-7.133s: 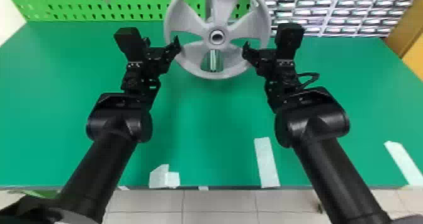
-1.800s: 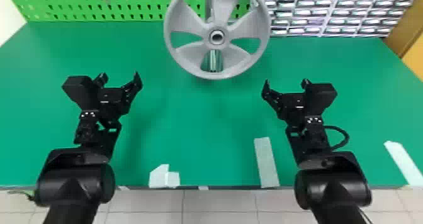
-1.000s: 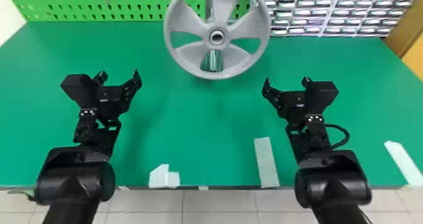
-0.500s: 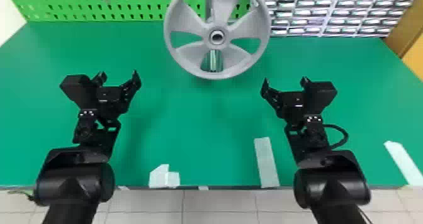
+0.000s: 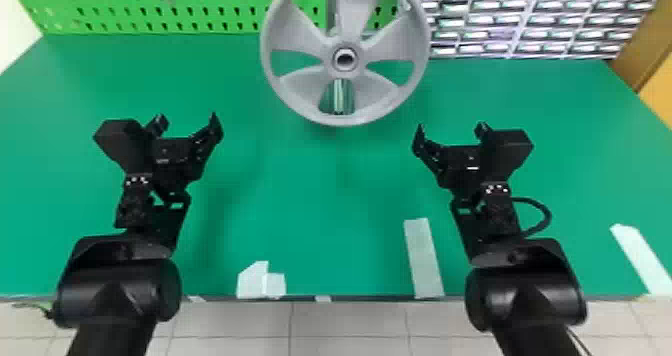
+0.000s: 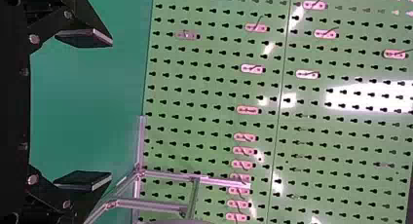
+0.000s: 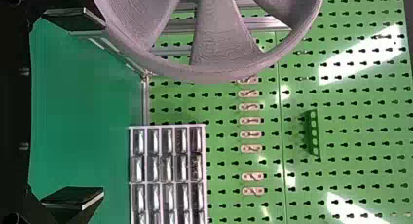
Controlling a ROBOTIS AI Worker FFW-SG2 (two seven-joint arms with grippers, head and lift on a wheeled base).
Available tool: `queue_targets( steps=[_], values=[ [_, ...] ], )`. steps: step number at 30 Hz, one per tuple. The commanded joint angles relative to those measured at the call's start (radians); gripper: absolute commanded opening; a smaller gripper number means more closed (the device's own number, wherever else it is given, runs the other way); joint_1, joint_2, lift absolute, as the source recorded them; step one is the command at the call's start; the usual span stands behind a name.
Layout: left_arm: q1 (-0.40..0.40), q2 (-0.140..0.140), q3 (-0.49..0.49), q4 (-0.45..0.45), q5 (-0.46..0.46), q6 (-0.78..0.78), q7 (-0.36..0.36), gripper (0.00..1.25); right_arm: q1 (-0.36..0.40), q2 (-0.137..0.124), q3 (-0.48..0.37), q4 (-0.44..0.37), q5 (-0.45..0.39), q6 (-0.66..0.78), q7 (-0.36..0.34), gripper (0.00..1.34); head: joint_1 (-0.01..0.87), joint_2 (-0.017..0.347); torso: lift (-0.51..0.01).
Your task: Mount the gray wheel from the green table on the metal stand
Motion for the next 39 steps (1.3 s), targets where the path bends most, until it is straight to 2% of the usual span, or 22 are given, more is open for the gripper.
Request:
queue_targets(
  steps=[1, 39],
  values=[
    [-0.002, 0.0, 0.0, 0.0, 0.0, 0.0, 0.0, 0.95, -0.002, 0.001, 0.002, 0.0, -0.001, 0.0, 0.0, 1.23, 0.868, 0.052, -0.093],
    [-0.005, 0.0, 0.0, 0.0, 0.011, -0.009, 0.0, 0.95, -0.008, 0.001, -0.008, 0.0, -0.002, -0.005, 0.0, 1.23, 0.868, 0.052, -0.093]
  ],
)
